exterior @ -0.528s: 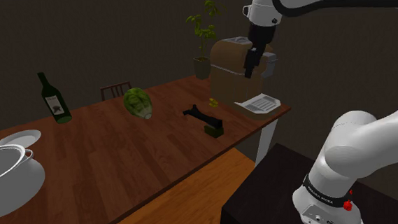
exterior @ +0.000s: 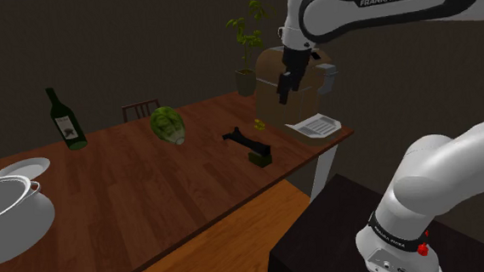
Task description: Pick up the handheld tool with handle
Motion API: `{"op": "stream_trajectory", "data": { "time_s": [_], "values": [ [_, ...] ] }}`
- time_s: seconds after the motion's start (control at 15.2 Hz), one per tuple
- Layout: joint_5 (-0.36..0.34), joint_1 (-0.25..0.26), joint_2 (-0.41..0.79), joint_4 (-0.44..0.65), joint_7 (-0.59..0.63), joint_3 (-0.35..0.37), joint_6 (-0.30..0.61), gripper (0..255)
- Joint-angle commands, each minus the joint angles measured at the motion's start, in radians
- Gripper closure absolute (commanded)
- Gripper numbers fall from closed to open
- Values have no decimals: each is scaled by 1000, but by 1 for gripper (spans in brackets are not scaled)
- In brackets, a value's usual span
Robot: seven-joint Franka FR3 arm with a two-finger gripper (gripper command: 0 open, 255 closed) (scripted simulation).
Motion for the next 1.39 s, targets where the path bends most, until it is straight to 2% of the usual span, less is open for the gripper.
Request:
{"op": "stream_trajectory", "data": {
  "time_s": [0.0,0.66,1.32],
  "values": [
    [2,-8,68,-2,19,-2,65,0],
    [15,-44,429,99,90,-19,300,0],
    [48,-68,812,321,137,-41,437,0]
  ]
}}
